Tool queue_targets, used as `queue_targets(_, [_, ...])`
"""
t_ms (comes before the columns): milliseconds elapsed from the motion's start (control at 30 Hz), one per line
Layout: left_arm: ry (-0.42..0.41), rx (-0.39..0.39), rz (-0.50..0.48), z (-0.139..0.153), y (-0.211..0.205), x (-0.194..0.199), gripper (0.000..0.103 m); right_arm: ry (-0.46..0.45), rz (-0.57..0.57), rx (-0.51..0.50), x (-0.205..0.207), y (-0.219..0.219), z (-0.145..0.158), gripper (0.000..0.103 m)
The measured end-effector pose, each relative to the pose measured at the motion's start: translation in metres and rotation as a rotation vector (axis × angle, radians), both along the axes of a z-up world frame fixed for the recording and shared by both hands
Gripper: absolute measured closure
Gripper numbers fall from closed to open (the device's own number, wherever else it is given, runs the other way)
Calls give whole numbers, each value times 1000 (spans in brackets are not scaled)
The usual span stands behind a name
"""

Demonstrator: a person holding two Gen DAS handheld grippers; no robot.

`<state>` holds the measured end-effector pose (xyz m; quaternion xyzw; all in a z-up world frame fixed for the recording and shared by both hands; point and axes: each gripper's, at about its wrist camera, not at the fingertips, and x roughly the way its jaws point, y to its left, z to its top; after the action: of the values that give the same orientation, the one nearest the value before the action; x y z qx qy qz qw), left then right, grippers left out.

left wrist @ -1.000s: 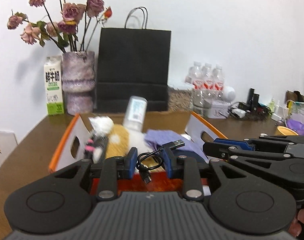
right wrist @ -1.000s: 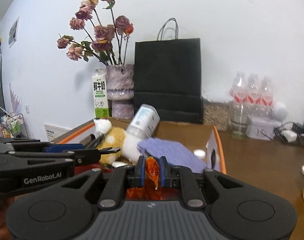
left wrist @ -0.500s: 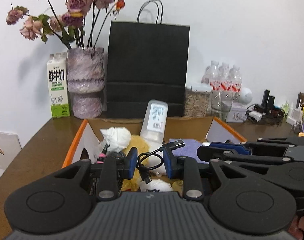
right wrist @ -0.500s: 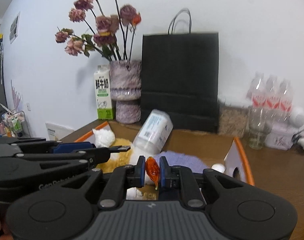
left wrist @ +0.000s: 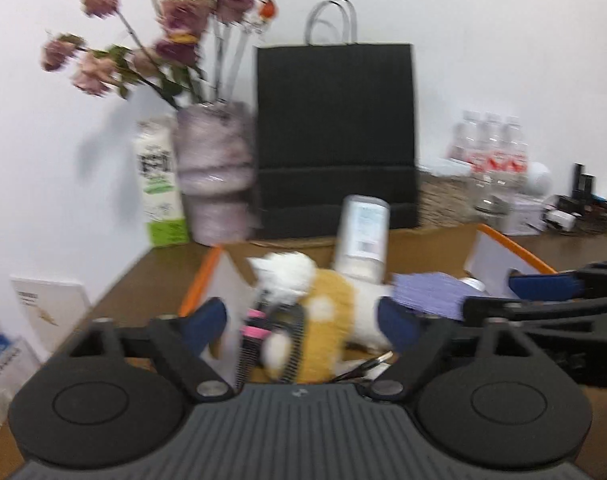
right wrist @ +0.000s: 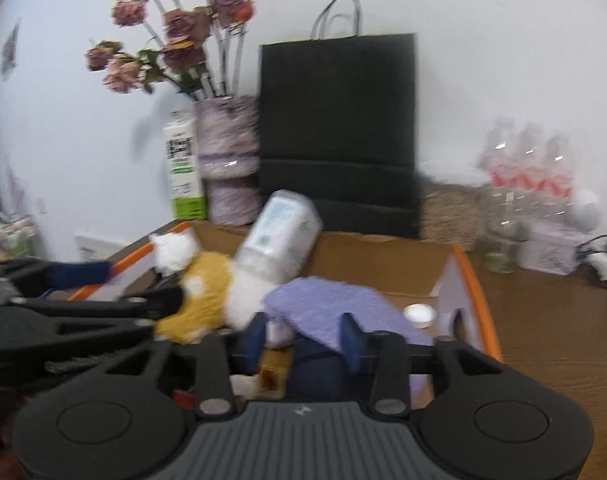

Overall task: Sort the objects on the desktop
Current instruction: 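Release the orange item into the box with the right tool while the left tool releases the cable, then withdraw both tools from the box and bring the right tool toward the white cap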

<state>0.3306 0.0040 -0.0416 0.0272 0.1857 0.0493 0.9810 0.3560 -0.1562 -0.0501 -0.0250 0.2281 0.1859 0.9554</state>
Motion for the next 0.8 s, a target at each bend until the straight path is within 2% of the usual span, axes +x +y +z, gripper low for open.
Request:
queue_targets(33, [-8,-9,17,1,3,-1,2,-3,-24,-2,0,-3,1,33])
queue_targets(67, [-22,-23,34,2,7,-3,0,-4,-46,-1,2,-6,2,26])
queue_targets(100, [-27,-36,38,3,10,-5,0,-5,-67,3,2,-10,3,8])
queue_targets(133, [-23,-45,37,4,12,-5,0,-4,-71,12,2,-14,4,0])
queue_targets(200, [-20,-49,39,5,14,-7,0,-3,-64,35,0,-20,6,0])
queue_targets(800, [-21,-43,30,6,5,-34,0,-44,-68,11,-37,-20,14,0])
